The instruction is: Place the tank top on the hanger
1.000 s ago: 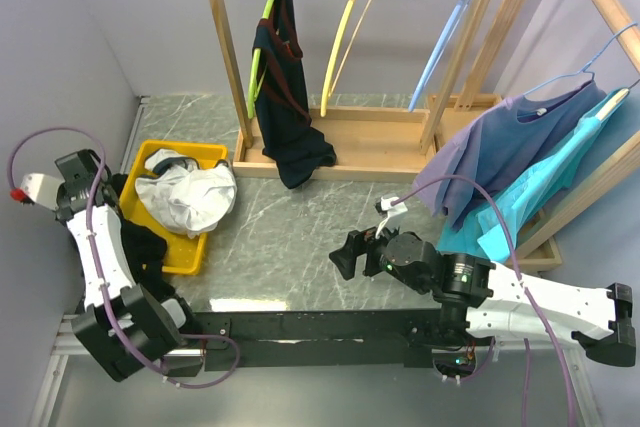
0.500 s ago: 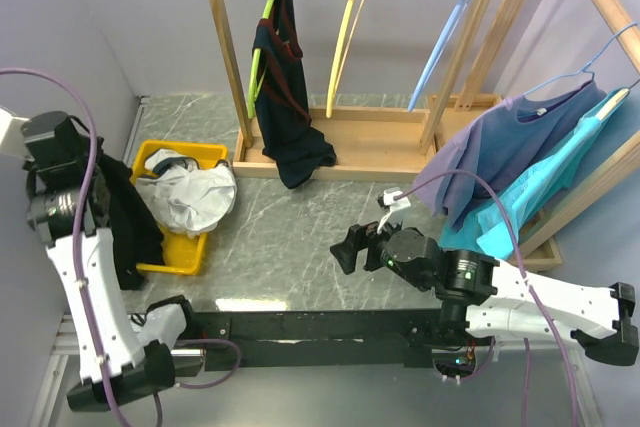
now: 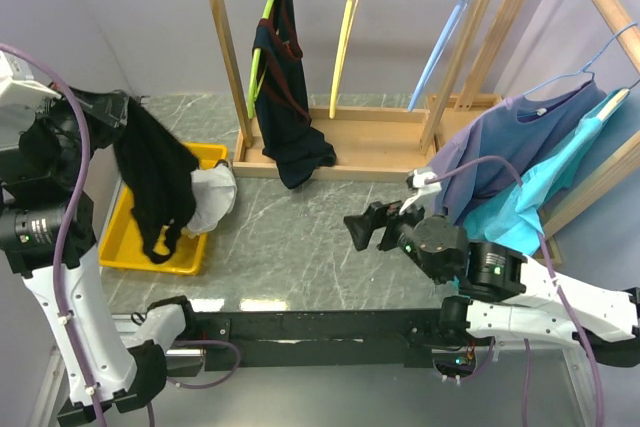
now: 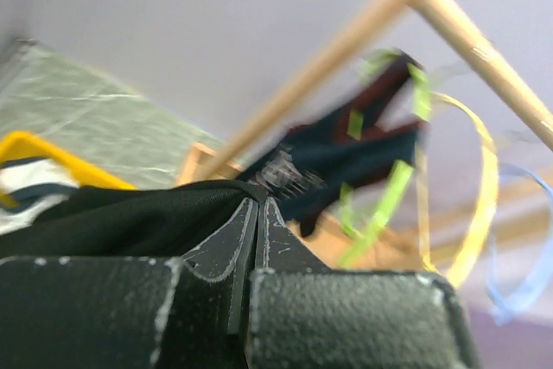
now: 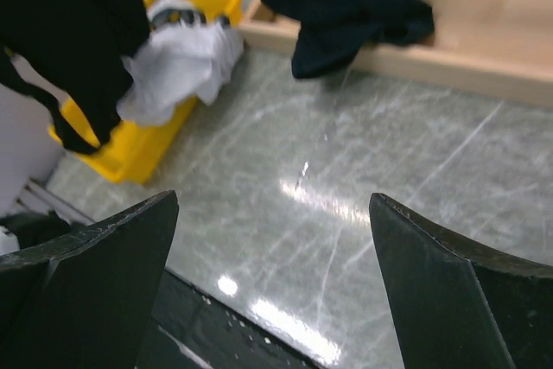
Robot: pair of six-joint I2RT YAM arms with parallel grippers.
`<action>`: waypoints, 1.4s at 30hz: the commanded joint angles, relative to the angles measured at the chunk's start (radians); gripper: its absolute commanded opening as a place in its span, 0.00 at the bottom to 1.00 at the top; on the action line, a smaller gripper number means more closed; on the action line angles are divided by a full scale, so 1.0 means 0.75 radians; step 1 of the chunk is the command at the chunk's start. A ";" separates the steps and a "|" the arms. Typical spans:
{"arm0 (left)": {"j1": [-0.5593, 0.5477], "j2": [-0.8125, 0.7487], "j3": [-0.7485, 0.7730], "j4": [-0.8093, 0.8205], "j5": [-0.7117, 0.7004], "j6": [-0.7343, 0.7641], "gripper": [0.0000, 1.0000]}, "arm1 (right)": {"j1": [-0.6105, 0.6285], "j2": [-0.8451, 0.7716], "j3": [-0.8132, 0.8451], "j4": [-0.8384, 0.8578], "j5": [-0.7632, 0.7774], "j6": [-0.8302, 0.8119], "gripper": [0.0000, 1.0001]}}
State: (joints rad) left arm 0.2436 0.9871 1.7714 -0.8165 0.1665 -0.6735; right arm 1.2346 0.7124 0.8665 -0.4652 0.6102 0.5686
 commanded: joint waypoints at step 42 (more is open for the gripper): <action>-1.370 0.940 -0.351 0.479 -0.218 0.076 0.74 | 0.198 0.350 -0.252 0.289 -0.208 0.414 0.96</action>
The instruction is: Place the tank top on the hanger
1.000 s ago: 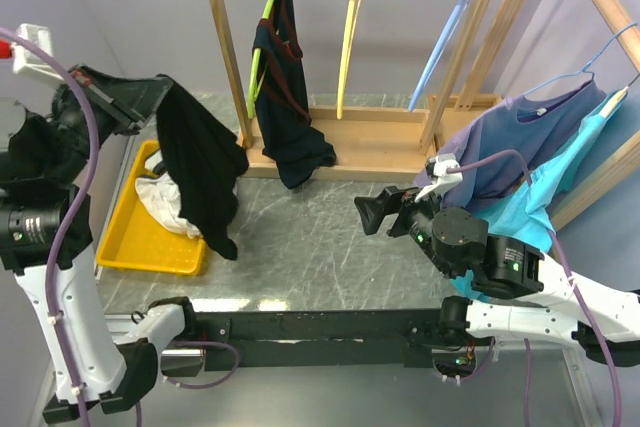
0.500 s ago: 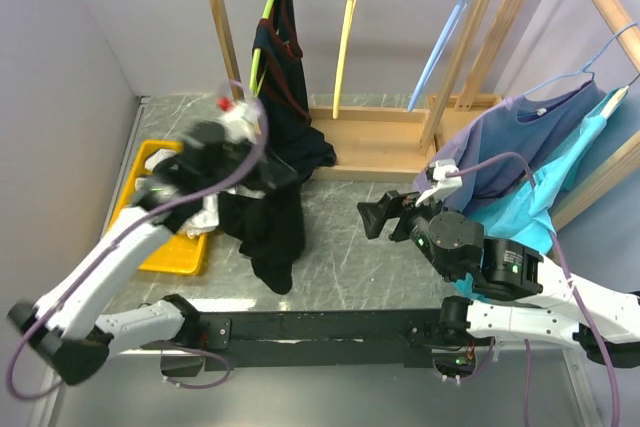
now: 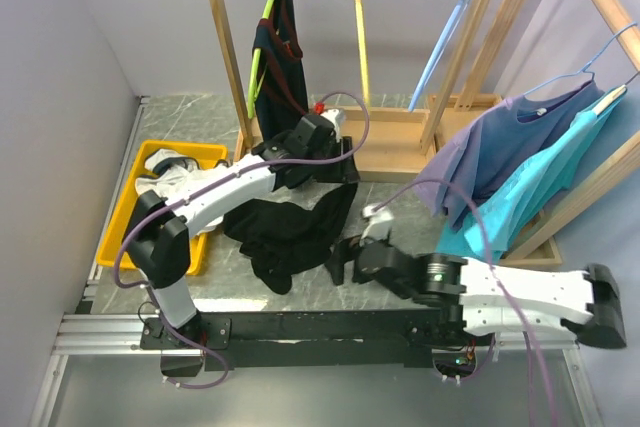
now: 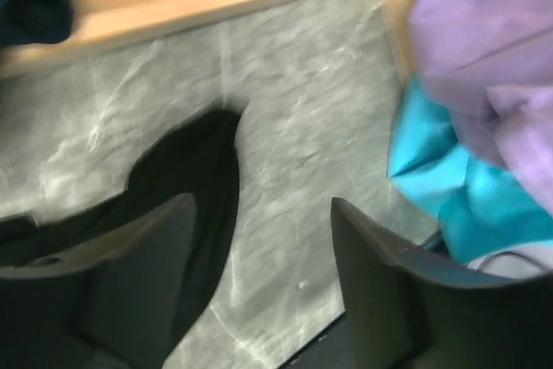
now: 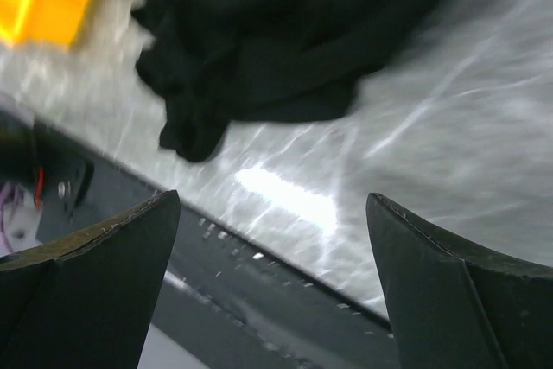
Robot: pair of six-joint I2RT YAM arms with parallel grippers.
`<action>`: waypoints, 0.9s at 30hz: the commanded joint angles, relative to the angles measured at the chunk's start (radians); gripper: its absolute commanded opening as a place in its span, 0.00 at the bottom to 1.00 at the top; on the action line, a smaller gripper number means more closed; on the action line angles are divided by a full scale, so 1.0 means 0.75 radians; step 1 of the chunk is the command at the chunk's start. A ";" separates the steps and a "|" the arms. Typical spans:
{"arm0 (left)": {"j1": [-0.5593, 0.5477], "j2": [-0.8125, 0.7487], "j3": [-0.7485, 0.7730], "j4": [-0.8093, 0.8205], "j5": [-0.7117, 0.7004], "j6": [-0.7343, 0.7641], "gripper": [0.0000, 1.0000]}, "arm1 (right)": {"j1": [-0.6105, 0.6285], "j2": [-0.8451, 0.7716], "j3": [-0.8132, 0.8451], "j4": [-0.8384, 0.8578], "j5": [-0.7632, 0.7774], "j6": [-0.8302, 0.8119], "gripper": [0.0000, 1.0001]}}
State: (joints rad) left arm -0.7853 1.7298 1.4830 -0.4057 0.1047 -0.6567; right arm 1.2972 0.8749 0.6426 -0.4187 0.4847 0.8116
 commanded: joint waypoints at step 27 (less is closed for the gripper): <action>0.141 -0.873 -0.642 -0.279 -0.350 0.006 0.71 | 0.158 0.974 0.359 0.145 0.104 0.180 0.00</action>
State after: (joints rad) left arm -0.6819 1.0924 1.0203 -0.5987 -0.1429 -0.6510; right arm 1.4376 1.7744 1.0107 -0.2253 0.4580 0.8669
